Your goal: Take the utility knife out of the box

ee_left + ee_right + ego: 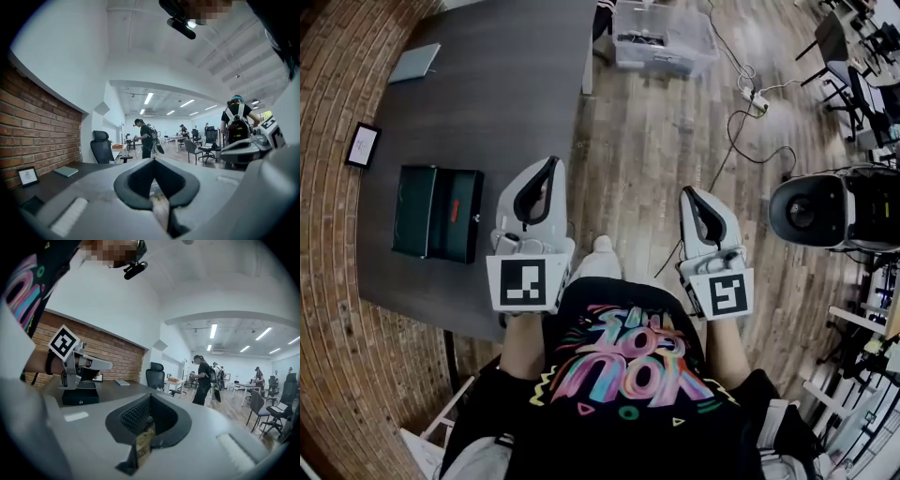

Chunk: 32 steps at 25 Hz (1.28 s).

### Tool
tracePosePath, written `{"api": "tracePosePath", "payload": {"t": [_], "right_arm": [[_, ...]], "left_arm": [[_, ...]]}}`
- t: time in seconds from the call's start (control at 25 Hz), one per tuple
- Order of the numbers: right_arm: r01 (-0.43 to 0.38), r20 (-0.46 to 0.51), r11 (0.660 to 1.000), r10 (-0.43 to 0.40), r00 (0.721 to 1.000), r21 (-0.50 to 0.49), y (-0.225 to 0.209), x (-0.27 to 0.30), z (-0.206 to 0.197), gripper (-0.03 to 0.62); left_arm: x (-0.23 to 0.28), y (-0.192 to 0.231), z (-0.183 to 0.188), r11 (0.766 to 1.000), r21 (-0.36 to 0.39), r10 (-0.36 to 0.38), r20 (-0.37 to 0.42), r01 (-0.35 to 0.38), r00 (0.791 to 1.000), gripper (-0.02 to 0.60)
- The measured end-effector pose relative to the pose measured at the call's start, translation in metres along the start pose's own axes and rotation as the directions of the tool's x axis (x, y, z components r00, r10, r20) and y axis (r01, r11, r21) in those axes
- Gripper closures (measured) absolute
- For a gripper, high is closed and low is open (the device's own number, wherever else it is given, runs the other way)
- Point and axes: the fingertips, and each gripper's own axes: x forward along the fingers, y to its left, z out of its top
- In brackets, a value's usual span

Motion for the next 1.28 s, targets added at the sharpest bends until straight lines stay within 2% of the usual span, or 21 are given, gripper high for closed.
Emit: {"api": "tracePosePath", "payload": {"t": [0.24, 0.4, 0.56, 0.68, 0.8, 0.92, 1.04, 1.28], "right_arm": [[-0.072, -0.025, 0.997, 0.071, 0.997, -0.029, 0.017, 0.036, -0.005, 0.594], [-0.152, -0.017, 0.988, 0.151, 0.988, -0.031, 0.031, 0.064, -0.001, 0.594], [-0.255, -0.002, 0.966, 0.255, 0.967, -0.041, 0.047, 0.099, 0.006, 0.594], [-0.361, 0.006, 0.930, 0.363, 0.932, -0.067, 0.069, 0.125, 0.012, 0.594], [-0.502, 0.014, 0.859, 0.506, 0.863, -0.095, 0.097, 0.159, 0.022, 0.594], [-0.616, 0.031, 0.781, 0.622, 0.783, -0.105, 0.127, 0.196, 0.029, 0.594], [-0.699, 0.033, 0.706, 0.706, 0.707, -0.117, 0.156, 0.225, 0.034, 0.594], [-0.846, 0.035, 0.512, 0.858, 0.513, -0.151, 0.211, 0.269, 0.044, 0.594]], "left_arm": [[0.001, 0.038, -0.006, 0.998, -0.013, 0.059, -0.012, -0.059, 0.998, 0.581], [-0.007, 0.063, -0.010, 0.990, -0.025, 0.141, -0.024, -0.141, 0.990, 0.581], [-0.018, 0.091, -0.014, 0.966, -0.035, 0.257, -0.025, -0.258, 0.966, 0.581], [-0.034, 0.113, -0.018, 0.932, -0.049, 0.357, -0.033, -0.358, 0.933, 0.580], [-0.057, 0.137, -0.022, 0.870, -0.065, 0.486, -0.048, -0.489, 0.872, 0.580], [-0.078, 0.162, -0.030, 0.788, -0.079, 0.605, -0.076, -0.610, 0.792, 0.580], [-0.094, 0.185, -0.038, 0.710, -0.092, 0.691, -0.099, -0.698, 0.716, 0.580], [-0.131, 0.216, -0.048, 0.511, -0.089, 0.844, -0.140, -0.855, 0.518, 0.581]]}}
